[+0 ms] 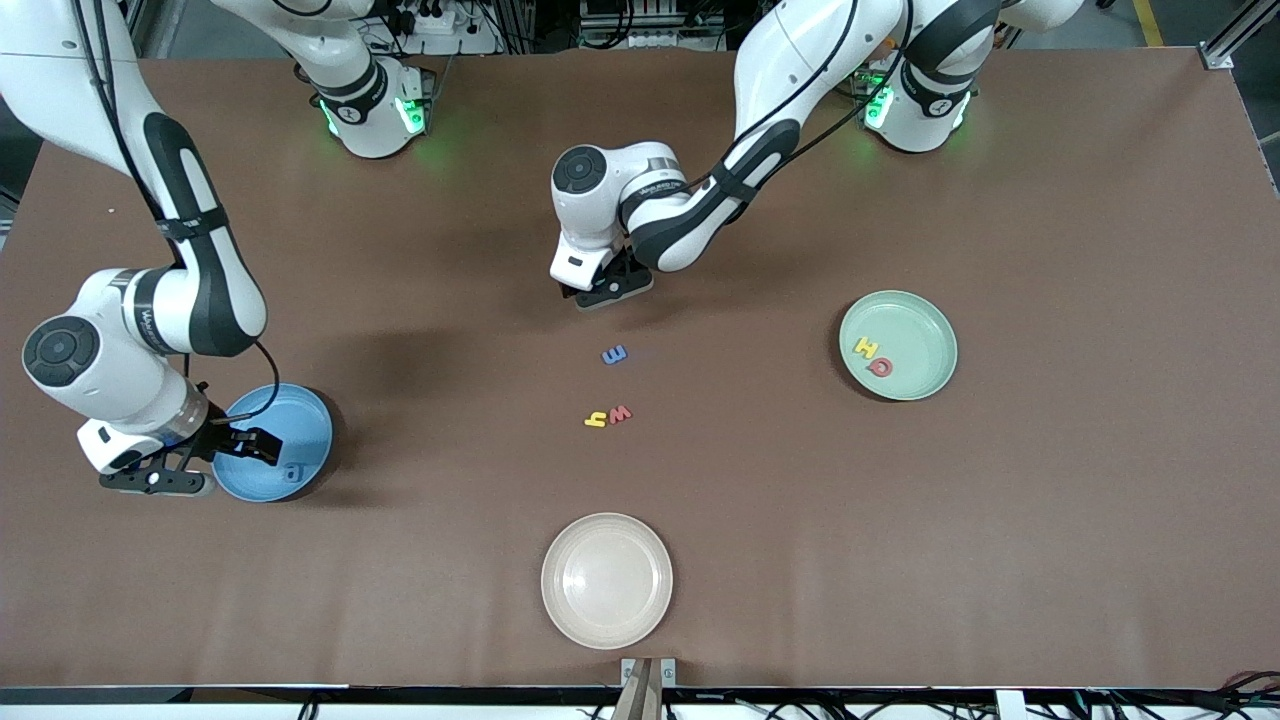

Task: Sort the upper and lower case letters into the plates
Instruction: 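Drop the a onto the blue plate while the left gripper reaches the teal k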

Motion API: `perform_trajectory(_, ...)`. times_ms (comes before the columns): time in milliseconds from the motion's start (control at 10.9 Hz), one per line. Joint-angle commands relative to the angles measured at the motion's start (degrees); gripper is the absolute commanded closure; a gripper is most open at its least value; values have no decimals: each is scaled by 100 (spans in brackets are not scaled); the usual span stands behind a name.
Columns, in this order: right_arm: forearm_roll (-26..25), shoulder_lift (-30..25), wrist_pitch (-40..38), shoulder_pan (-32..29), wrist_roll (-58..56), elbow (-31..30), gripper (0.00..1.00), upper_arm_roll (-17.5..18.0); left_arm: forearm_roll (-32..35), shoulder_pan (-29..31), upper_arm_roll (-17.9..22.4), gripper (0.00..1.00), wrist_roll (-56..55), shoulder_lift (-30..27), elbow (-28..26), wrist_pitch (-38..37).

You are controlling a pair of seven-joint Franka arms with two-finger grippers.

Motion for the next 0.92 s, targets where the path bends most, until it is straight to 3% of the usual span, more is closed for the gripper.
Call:
perform_trajectory(0,-83,75,-79,-62,-25,149,0,65,169,59,-75,0,-79,84,-31,126)
perform_trajectory(368,-48,14,-175,-53,-33,149,0,82,82,146,-242,0,-26,93,-75,161)
perform_trajectory(644,13,-318,-1235,-9,19,359,0,398,-25,190,-269,1,157,76,-84,161)
perform_trajectory(736,14,-329,-1718,17,37,699,0,468,-33,234,-269,10,272,84,-84,161)
perform_trajectory(828,14,-277,-1906,0,11,894,0,495,-33,243,-269,10,386,76,-84,161)
